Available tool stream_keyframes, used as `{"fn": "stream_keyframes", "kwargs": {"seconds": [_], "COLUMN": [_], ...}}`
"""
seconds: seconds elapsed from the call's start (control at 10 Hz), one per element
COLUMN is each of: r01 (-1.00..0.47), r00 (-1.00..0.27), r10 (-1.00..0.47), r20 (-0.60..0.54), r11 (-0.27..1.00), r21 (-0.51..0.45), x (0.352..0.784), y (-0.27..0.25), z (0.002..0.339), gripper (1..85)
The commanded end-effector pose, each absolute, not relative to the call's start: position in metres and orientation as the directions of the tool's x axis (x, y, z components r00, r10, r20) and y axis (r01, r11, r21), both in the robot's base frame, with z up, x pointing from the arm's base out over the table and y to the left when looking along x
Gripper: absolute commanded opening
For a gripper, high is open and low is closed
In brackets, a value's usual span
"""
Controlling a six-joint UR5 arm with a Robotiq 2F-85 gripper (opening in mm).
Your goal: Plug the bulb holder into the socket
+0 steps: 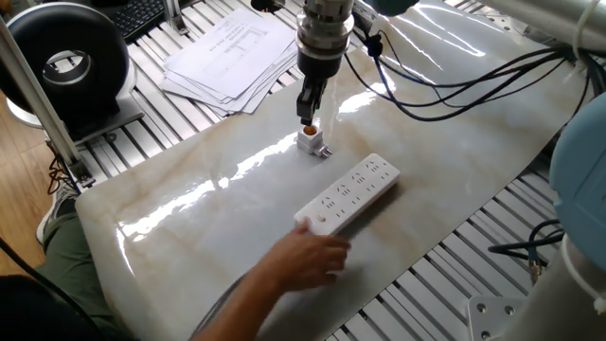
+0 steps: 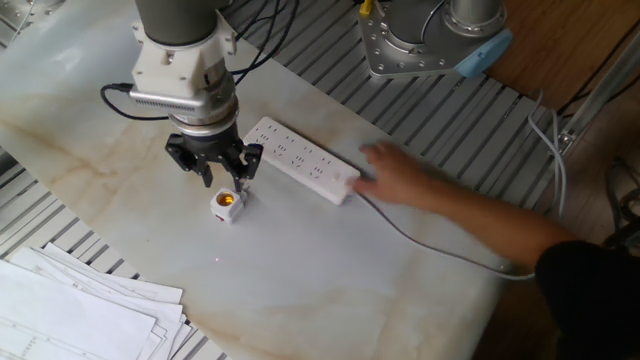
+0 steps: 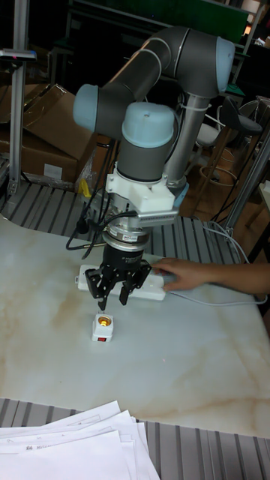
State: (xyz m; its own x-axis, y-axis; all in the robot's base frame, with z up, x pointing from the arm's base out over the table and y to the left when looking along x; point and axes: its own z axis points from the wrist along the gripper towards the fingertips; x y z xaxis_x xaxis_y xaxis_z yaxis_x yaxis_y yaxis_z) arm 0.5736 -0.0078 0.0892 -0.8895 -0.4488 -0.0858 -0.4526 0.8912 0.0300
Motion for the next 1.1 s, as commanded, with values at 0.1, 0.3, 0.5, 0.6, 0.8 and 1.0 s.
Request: {"fn": "stream_keyframes", "kwargs": {"seconds": [0.1,0.3,0.5,0.6,0.8,1.0], "r01": [-0.317,-0.273,-0.214,-0.190,-0.188,-0.188], "r00": [-0.946,-0.959,-0.975,-0.980,-0.980,-0.979], "r10": [-0.311,-0.266,-0.209,-0.184,-0.183,-0.183], "r20": [-0.096,-0.095,-0.080,-0.070,-0.074,-0.091], "r11": [0.947,0.959,0.975,0.978,0.980,0.981], "r21": [0.057,0.072,0.066,0.085,0.071,0.054], "x": [0.577,0.578,0.574,0.570,0.572,0.580], "y": [-0.007,-0.005,-0.010,-0.008,-0.012,-0.013], "z": [0.082,0.075,0.067,0.066,0.064,0.055], "gripper": [52.0,55.0,55.0,54.7,54.7,55.0]}}
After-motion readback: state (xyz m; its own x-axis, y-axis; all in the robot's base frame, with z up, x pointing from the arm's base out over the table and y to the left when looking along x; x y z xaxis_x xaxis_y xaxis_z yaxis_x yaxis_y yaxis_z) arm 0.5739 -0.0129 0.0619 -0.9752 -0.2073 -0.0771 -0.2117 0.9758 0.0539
